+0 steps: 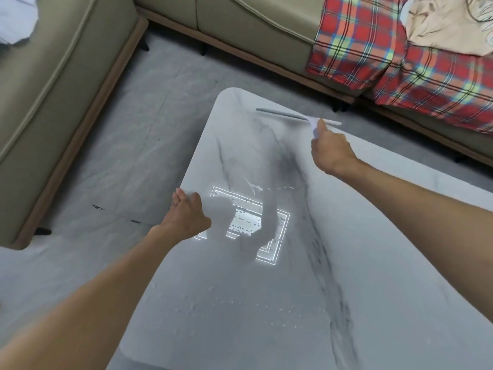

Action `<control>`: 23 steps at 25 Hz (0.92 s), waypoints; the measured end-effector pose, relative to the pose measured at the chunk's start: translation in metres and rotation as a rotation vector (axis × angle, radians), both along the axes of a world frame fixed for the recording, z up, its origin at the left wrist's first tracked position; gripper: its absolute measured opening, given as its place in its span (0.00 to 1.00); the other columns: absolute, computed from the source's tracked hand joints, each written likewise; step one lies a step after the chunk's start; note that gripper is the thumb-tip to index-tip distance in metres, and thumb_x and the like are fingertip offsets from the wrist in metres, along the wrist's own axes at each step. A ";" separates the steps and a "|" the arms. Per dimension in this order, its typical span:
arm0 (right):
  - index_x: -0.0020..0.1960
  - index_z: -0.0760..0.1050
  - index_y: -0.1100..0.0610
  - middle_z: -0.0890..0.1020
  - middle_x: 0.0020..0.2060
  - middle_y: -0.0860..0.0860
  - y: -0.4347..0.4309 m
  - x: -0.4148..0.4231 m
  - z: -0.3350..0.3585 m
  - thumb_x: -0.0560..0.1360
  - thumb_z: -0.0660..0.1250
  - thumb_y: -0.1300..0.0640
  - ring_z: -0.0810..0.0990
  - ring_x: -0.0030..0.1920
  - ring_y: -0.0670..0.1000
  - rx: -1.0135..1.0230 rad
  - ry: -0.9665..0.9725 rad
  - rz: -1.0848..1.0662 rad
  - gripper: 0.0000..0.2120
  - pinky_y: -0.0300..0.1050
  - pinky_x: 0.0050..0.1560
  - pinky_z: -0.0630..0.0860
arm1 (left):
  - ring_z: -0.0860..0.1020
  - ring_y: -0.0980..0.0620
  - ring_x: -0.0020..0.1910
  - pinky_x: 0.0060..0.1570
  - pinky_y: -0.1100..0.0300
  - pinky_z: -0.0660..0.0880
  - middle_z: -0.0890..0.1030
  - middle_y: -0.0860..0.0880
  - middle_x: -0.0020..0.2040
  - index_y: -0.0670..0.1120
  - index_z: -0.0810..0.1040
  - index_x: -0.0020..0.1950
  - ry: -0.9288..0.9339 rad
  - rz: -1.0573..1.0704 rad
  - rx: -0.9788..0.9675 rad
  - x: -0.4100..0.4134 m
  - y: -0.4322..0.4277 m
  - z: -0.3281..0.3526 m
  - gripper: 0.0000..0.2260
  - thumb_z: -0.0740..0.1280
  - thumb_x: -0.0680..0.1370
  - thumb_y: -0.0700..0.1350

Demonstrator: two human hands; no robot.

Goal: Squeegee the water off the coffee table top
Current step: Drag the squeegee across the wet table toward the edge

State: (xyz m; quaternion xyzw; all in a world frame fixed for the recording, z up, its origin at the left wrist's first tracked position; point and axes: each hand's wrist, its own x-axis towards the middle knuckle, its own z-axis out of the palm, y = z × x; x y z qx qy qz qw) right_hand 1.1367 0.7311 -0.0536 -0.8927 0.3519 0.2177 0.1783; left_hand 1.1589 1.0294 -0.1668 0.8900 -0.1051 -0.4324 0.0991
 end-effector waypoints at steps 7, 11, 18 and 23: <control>0.78 0.46 0.52 0.76 0.54 0.66 0.056 -0.066 -0.017 0.78 0.55 0.62 0.75 0.54 0.67 0.040 0.016 0.022 0.32 0.52 0.47 0.68 | 0.46 0.36 0.77 0.72 0.47 0.58 0.46 0.29 0.76 0.40 0.66 0.60 0.029 0.016 0.031 0.000 -0.004 -0.002 0.19 0.61 0.70 0.39; 0.78 0.42 0.49 0.71 0.36 0.55 0.092 -0.122 -0.006 0.78 0.55 0.61 0.70 0.38 0.60 0.081 0.100 0.095 0.34 0.47 0.38 0.65 | 0.54 0.34 0.75 0.71 0.46 0.61 0.53 0.31 0.74 0.39 0.66 0.62 0.080 0.054 0.054 0.003 -0.007 0.012 0.20 0.61 0.70 0.39; 0.76 0.50 0.48 0.76 0.61 0.59 0.074 -0.109 0.028 0.77 0.54 0.59 0.74 0.57 0.64 0.116 0.091 0.132 0.29 0.49 0.48 0.68 | 0.75 0.40 0.48 0.47 0.51 0.74 0.74 0.42 0.54 0.43 0.68 0.58 -0.056 0.153 -0.083 0.002 0.026 0.030 0.15 0.66 0.74 0.42; 0.73 0.55 0.56 0.75 0.59 0.63 0.072 0.013 0.006 0.77 0.53 0.62 0.70 0.60 0.65 0.067 -0.030 0.153 0.24 0.47 0.46 0.65 | 0.78 0.43 0.41 0.37 0.54 0.74 0.82 0.50 0.40 0.47 0.72 0.48 -0.361 0.291 -0.224 0.002 0.061 0.043 0.08 0.68 0.73 0.37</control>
